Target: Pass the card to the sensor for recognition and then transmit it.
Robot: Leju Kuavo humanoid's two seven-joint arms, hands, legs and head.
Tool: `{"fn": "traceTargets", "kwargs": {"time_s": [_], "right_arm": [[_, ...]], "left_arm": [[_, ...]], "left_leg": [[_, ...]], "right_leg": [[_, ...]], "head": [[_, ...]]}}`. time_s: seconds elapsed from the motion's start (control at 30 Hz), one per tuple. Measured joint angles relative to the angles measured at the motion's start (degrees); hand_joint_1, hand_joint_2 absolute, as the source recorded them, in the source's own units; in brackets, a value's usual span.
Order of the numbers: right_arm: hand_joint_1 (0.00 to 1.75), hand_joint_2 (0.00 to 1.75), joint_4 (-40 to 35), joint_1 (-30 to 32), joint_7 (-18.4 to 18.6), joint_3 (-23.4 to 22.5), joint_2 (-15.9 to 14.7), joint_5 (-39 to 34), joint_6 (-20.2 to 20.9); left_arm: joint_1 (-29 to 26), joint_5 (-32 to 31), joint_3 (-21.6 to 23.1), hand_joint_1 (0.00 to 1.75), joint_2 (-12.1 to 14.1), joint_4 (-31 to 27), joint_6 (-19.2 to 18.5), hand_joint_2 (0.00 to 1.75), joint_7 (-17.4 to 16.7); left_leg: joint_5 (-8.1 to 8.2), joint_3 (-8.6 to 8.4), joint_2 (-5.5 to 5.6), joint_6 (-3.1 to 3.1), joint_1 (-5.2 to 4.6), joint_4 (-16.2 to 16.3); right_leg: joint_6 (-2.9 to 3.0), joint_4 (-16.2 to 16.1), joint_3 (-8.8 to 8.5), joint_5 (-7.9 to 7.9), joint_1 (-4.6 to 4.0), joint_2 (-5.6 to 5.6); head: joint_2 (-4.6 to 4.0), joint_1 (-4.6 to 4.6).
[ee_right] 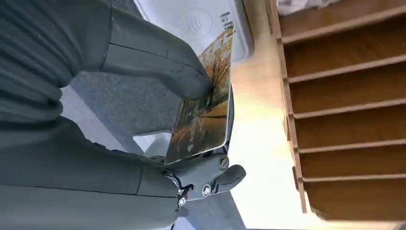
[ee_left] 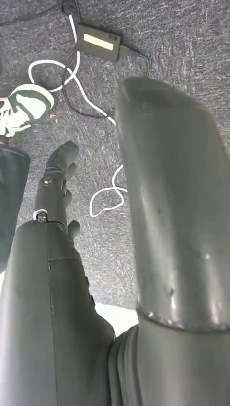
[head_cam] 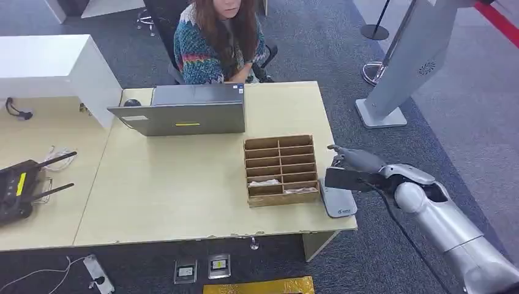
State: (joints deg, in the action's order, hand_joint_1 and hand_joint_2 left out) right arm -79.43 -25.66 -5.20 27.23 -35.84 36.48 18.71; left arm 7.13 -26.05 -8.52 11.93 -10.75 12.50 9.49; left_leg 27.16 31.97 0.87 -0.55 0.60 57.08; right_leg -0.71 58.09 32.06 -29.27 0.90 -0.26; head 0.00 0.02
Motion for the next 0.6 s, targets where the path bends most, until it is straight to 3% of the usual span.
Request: {"fn": "traceTargets", "kwargs": {"time_s": [0.6], "right_arm": [[1.75,1.75,-2.1,3.3,0.8,-0.7,-0.4,0.4,-0.4]], "left_arm": [[0.0,0.1,0.0,0.0,-0.1,0.0,0.1,0.0,0.0]], "left_leg": [[0.0,0.0,0.0,0.0,0.0,0.0]], "right_leg": [[0.0,0.0,0.01,0.0,0.0,0.02]], "head": [[0.0,0.0]]}}
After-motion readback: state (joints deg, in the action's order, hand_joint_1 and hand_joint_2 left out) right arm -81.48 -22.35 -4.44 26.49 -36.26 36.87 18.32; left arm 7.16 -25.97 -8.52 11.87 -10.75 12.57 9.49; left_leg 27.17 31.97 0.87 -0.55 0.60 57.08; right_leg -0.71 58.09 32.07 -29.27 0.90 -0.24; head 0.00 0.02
